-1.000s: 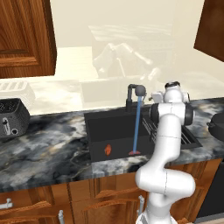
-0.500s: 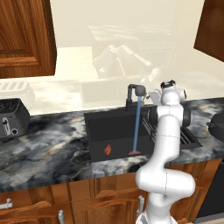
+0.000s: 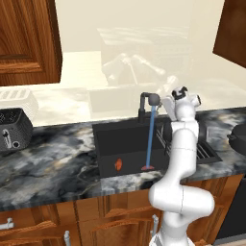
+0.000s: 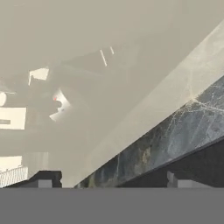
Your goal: Dump the sweet potato from the pot into the sink. Then turn on the water and wash the sweet potato. Then turn off the water and put the sweet potato back in the pot.
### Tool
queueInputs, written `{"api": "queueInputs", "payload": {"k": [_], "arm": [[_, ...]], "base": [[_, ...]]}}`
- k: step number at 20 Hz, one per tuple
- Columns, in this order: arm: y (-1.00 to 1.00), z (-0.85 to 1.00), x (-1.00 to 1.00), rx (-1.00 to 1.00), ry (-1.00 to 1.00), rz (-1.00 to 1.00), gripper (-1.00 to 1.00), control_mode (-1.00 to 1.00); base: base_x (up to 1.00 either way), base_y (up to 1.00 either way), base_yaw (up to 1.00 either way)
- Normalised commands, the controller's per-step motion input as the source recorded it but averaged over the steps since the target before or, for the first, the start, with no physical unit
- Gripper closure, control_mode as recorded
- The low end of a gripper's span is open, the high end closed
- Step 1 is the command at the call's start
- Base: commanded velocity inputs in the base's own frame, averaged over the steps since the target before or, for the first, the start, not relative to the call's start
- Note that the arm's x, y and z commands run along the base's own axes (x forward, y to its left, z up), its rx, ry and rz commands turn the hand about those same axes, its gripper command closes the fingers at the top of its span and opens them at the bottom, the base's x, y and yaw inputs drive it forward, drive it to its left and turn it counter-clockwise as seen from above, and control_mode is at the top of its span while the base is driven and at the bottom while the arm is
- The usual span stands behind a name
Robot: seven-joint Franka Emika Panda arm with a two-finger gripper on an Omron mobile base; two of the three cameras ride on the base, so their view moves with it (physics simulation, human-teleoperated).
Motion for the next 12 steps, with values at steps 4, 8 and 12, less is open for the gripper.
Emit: {"api": "queueInputs", "payload": {"k": [4, 8, 12], "arm": [[0.0, -0.03, 0.19, 0.0, 0.09, 0.0, -1.0, -1.0], [0.03, 0.0, 0.0, 0.0, 0.07, 0.0, -1.0, -1.0], [0.06, 0.0, -0.02, 0.0, 0.08, 0.0, -1.0, -1.0]], "base": [[0.0, 0.0, 0.0], [0.0, 0.0, 0.0], [0.0, 0.0, 0.0]]}}
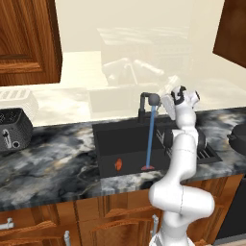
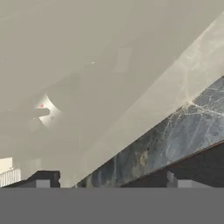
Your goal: Dump the sweet potato from the pot into the sink. Then turn on the water and wash the sweet potato. Then turn off the water and put the sweet potato back in the pot.
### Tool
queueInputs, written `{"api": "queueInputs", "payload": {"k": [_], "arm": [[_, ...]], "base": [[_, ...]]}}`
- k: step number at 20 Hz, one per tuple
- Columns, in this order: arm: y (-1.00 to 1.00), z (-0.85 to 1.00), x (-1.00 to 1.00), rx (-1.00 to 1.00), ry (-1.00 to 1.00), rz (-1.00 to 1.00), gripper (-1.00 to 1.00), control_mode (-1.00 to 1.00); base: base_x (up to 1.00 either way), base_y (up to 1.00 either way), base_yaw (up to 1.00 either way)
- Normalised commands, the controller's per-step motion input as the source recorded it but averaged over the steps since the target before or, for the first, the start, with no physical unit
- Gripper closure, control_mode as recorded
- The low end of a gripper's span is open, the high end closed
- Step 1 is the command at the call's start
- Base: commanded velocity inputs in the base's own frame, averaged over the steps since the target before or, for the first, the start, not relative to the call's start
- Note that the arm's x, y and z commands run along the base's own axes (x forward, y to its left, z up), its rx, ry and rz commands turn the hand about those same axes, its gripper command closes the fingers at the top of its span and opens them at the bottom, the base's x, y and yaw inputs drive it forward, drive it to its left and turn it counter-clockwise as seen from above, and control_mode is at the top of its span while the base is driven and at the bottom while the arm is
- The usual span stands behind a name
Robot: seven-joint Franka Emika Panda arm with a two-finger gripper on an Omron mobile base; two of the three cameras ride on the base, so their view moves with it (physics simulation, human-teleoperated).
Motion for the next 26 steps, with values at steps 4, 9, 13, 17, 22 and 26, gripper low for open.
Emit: {"api": "queueInputs", "payload": {"k": [4, 9, 13, 17, 22, 26], "arm": [[0.19, 0.0, -0.17, 0.03, 0.1, 0.0, -1.0, -1.0], [0.41, 0.0, -0.16, 0.05, 0.1, 0.0, -1.0, -1.0], [0.6, 0.0, -0.1, 0.03, 0.03, 0.0, -1.0, -1.0], [0.62, 0.0, -0.03, 0.01, 0.0, 0.0, -1.0, -1.0], [0.63, 0.0, 0.0, 0.0, 0.0, 0.0, -1.0, -1.0], [0.7, 0.0, -0.02, 0.0, 0.01, 0.0, -1.0, -1.0]], "base": [[0.0, 0.0, 0.0], [0.0, 0.0, 0.0], [0.0, 0.0, 0.0], [0.0, 0.0, 0.0], [0.0, 0.0, 0.0], [0.0, 0.0, 0.0]]}}
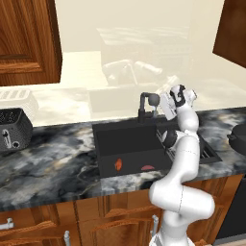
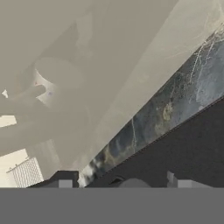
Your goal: Dump the sweet potato from the pot into the sink. Then turn on the water and wash the sweet potato. Then turn off the water and put the sweet potato back in the pot.
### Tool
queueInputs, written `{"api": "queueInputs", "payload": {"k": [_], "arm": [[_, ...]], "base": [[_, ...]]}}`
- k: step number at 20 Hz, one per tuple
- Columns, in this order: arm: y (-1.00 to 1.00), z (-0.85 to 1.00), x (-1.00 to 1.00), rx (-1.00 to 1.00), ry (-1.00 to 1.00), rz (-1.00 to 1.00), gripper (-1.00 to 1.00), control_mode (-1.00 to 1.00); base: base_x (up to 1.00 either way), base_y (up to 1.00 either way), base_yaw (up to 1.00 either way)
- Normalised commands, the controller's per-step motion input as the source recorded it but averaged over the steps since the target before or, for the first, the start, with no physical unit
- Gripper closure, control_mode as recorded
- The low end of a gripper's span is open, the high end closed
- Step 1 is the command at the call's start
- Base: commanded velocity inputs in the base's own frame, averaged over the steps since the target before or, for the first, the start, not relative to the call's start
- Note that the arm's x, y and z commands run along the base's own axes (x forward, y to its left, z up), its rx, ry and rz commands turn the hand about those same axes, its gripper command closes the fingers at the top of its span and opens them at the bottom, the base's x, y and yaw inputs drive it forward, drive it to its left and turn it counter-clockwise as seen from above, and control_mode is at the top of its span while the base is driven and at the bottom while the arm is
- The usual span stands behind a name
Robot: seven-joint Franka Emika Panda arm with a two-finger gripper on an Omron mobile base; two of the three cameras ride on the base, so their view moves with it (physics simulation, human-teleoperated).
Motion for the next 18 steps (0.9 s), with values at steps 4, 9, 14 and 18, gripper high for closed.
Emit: {"api": "queueInputs", "payload": {"k": [4, 9, 14, 18], "arm": [[0.54, 0.04, -0.04, 0.0, 0.0, 0.0, -1.0, -1.0], [0.01, 0.29, -0.15, 0.0, 0.0, -0.03, -1.0, -1.0], [-0.36, 0.52, -0.66, 0.0, 0.0, -0.12, -1.0, -1.0], [-0.34, 0.28, -0.94, 0.0, 0.0, -0.12, -1.0, -1.0]], "base": [[0.0, 0.0, 0.0], [0.0, 0.0, 0.0], [0.0, 0.0, 0.0], [0.0, 0.0, 0.0]]}}
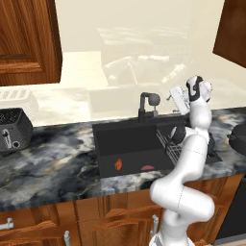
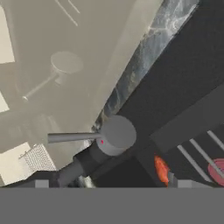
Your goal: Dump the sweet potato from the pot into the sink. Then turn on the water and wash the sweet potato. Then turn off the water and put the sweet potato back in the pot.
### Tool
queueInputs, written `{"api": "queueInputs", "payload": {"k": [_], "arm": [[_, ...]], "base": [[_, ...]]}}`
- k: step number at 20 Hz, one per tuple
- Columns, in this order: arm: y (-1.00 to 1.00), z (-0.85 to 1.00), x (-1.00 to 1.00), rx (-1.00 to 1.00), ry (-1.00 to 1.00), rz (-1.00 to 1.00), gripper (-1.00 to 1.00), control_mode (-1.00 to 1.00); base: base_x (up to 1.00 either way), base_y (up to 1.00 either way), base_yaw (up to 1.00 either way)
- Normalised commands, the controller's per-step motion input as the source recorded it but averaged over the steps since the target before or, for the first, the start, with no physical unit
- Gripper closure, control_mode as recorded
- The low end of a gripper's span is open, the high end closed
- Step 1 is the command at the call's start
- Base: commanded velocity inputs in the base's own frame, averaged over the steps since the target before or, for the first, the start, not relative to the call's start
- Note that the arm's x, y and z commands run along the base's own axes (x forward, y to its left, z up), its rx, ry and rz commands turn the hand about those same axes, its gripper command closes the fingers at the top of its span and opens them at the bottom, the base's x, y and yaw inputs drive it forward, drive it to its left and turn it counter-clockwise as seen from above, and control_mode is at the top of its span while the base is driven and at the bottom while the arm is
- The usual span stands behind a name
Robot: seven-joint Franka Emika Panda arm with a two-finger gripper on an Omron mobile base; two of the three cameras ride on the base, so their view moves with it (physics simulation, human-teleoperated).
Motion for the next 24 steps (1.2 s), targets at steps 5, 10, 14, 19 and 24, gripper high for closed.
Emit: {"api": "queueInputs", "payload": {"k": [5, 10, 14, 19, 24], "arm": [[-0.09, 0.13, -1.0, 0.0, 0.0, -0.09, -1.0, -1.0], [0.0, 0.05, -1.0, 0.0, 0.0, -0.07, -1.0, -1.0], [0.17, 0.0, -1.0, -0.01, -0.04, -0.08, -1.0, -1.0], [0.39, 0.0, -1.0, -0.03, -0.09, -0.09, -1.0, -1.0], [0.43, 0.0, -1.0, -0.03, -0.12, -0.1, -1.0, -1.0]], "base": [[0.0, 0.0, 0.0], [0.0, 0.0, 0.0], [0.0, 0.0, 0.0], [0.0, 0.0, 0.0], [0.0, 0.0, 0.0]]}}
